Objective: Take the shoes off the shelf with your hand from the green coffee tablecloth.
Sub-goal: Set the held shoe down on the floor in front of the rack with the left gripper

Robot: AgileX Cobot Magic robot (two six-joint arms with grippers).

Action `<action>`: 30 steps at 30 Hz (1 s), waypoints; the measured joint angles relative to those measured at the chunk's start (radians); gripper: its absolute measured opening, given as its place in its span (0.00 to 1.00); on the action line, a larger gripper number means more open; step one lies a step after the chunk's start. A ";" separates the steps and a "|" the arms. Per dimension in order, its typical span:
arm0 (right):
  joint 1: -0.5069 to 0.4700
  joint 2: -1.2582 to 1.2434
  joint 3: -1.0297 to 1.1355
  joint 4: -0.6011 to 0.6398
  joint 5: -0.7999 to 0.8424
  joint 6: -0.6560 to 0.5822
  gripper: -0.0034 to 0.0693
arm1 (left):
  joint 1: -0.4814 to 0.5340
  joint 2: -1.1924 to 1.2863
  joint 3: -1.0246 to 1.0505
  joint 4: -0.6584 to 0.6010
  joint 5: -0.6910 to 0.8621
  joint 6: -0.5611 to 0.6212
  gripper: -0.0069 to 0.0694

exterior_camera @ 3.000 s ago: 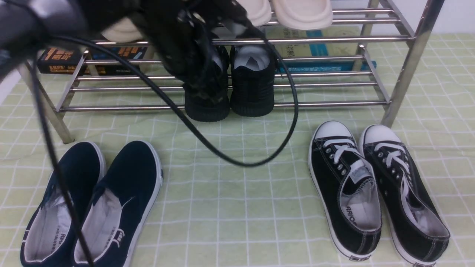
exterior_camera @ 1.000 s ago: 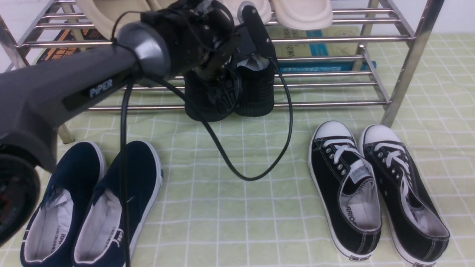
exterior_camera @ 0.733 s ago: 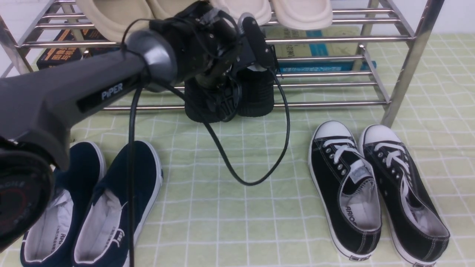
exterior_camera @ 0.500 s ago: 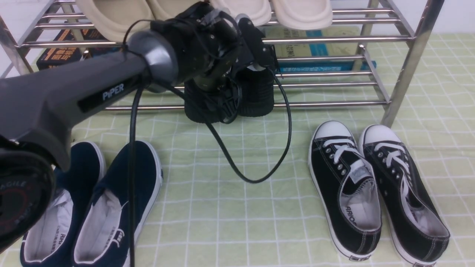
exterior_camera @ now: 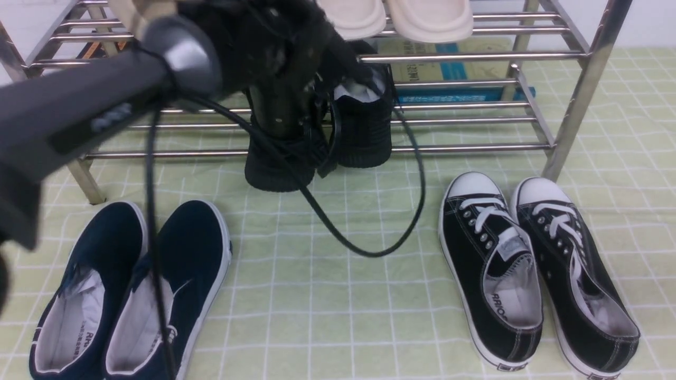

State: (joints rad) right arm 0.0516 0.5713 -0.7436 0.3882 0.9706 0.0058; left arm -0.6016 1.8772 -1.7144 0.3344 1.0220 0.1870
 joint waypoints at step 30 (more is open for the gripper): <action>0.000 0.000 0.000 0.001 0.000 -0.019 0.15 | -0.243 -0.274 0.322 -0.052 0.196 -0.471 0.22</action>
State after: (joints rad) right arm 0.0516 0.5713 -0.7436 0.3890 0.9706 -0.0135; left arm -0.8449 1.6029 -1.3920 0.2820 1.2176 -0.2837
